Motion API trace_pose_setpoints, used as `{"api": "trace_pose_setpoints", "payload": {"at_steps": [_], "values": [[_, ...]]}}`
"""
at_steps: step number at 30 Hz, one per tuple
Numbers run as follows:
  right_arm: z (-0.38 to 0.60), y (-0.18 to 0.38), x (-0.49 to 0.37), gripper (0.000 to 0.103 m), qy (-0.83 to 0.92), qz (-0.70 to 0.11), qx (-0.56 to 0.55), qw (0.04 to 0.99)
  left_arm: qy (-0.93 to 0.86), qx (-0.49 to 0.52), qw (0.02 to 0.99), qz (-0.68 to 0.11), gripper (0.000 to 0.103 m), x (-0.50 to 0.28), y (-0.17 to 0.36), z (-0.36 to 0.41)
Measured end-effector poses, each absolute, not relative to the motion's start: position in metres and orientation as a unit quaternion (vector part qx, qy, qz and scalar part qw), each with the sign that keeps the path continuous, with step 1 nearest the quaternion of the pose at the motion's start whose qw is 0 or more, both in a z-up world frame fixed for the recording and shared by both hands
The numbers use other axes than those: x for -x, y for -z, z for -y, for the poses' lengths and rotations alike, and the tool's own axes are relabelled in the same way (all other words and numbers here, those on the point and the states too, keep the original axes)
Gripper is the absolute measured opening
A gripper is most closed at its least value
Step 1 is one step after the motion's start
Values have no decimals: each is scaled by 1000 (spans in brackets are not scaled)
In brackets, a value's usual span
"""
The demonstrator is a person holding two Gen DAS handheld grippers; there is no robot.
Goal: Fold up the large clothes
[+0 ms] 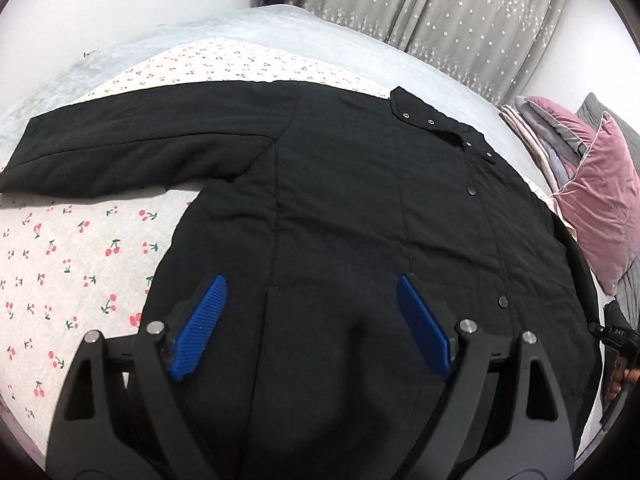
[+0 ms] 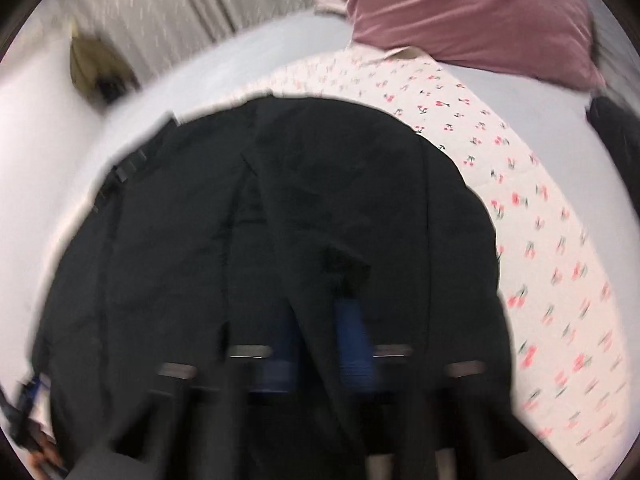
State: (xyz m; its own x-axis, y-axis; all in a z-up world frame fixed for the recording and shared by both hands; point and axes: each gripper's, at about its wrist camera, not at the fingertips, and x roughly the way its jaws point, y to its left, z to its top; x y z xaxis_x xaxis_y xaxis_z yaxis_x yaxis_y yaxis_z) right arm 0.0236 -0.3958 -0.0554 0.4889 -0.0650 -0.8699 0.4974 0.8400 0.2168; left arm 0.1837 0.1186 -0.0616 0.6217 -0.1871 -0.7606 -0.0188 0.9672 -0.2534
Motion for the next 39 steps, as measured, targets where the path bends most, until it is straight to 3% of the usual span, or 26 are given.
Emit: {"api": "trace_pose_setpoints", "payload": {"at_steps": [4,12,14,15,16,17,19,22,27,31,33,37,39], "values": [[422,24,-36,6,248,-493,-155,819,33,126,896,-425,87,-189,61,-125],[496,-55,-86,6,472,-427,72,768,10,118,900,-419,87,-198,66,-129],[512,-63,-99,25,535,-404,120,732,13,114,901,-419,87,-199,66,-126],[518,-69,-102,26,571,-385,138,712,15,112,901,-419,87,-199,65,-125],[520,-75,-101,34,596,-361,146,702,17,110,902,-417,87,-199,64,-123],[521,-80,-98,47,601,-348,140,706,19,107,904,-413,87,-198,62,-122],[520,-83,-90,63,573,-334,100,741,15,99,908,-407,87,-196,60,-121],[517,-62,-82,68,519,-361,56,773,17,90,909,-406,87,-196,58,-118],[528,8,-52,68,424,-423,-141,788,16,76,908,-411,87,-194,60,-116],[543,74,-4,68,375,-394,-381,748,9,74,908,-412,87,-193,61,-119],[552,93,6,68,356,-366,-437,741,5,72,908,-413,87,-195,63,-120],[573,100,6,67,384,-311,-438,751,-2,72,904,-421,87,-200,68,-119],[584,95,1,44,397,-290,-422,762,-2,72,902,-425,87,-203,70,-118]]}}
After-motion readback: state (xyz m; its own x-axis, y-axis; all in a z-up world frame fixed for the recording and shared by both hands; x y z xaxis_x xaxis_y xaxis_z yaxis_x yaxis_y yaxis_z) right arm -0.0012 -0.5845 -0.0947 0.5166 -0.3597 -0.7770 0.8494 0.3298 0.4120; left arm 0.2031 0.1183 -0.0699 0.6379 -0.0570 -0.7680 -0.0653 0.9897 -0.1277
